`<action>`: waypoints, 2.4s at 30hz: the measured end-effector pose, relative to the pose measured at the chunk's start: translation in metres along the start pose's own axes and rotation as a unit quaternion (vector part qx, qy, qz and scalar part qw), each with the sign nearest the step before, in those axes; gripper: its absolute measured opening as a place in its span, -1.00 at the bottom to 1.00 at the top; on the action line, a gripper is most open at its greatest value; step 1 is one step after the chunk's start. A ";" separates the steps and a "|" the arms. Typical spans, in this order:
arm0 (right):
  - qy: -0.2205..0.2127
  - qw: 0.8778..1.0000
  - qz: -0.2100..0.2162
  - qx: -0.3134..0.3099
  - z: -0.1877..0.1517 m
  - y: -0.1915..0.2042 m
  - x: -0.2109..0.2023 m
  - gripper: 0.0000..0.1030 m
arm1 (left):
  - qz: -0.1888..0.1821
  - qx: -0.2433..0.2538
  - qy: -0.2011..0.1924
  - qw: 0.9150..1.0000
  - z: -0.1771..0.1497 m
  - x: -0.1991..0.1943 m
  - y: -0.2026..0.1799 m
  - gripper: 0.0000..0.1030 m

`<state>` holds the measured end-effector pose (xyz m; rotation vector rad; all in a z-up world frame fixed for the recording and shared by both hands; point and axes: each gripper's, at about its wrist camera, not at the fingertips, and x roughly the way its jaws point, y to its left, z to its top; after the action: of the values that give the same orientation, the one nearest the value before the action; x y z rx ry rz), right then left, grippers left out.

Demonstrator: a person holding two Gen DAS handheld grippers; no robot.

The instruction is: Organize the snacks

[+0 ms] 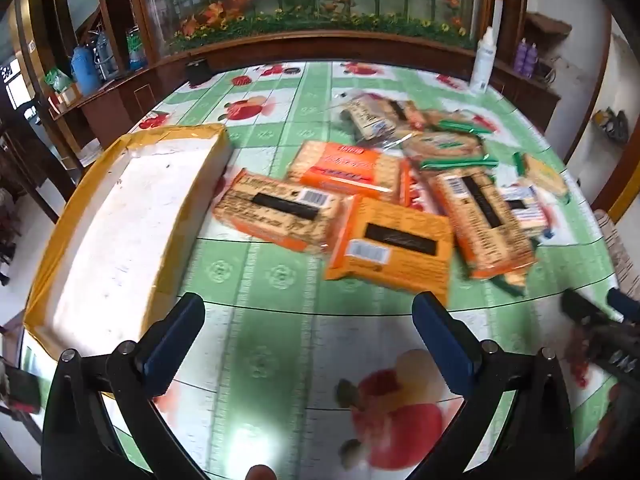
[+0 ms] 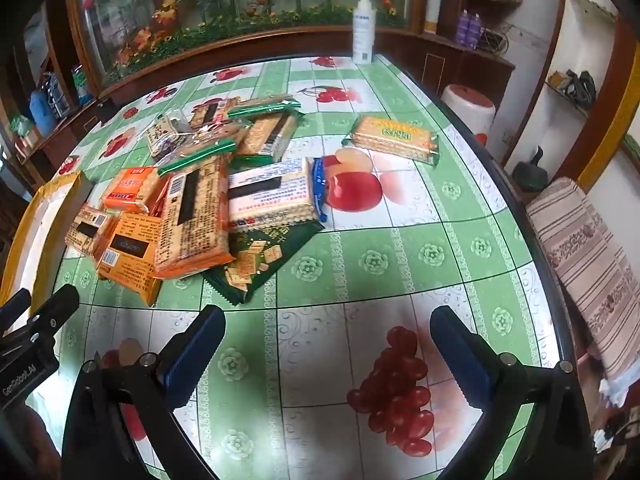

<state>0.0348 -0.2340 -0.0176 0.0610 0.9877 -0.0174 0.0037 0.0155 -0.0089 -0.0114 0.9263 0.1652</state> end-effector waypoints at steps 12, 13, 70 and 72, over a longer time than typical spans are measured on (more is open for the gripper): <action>0.002 1.000 0.004 0.016 0.023 -0.005 0.000 1.00 | 0.048 0.046 0.004 0.998 0.005 0.010 -0.009 1.00; 0.003 1.000 0.003 0.014 0.023 -0.004 0.001 1.00 | 0.046 0.049 0.002 0.998 0.004 0.009 -0.010 1.00; -0.014 1.000 0.004 -0.009 0.028 0.014 -0.010 1.00 | -0.006 -0.016 -0.042 0.999 0.016 -0.013 0.012 1.00; -0.009 1.000 0.012 -0.008 0.035 0.015 -0.009 1.00 | -0.004 -0.017 -0.031 0.999 0.019 -0.007 0.014 1.00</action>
<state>0.0595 -0.2210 0.0093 0.0580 0.9697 0.0123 0.0123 0.0302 0.0085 -0.0416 0.8608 0.1720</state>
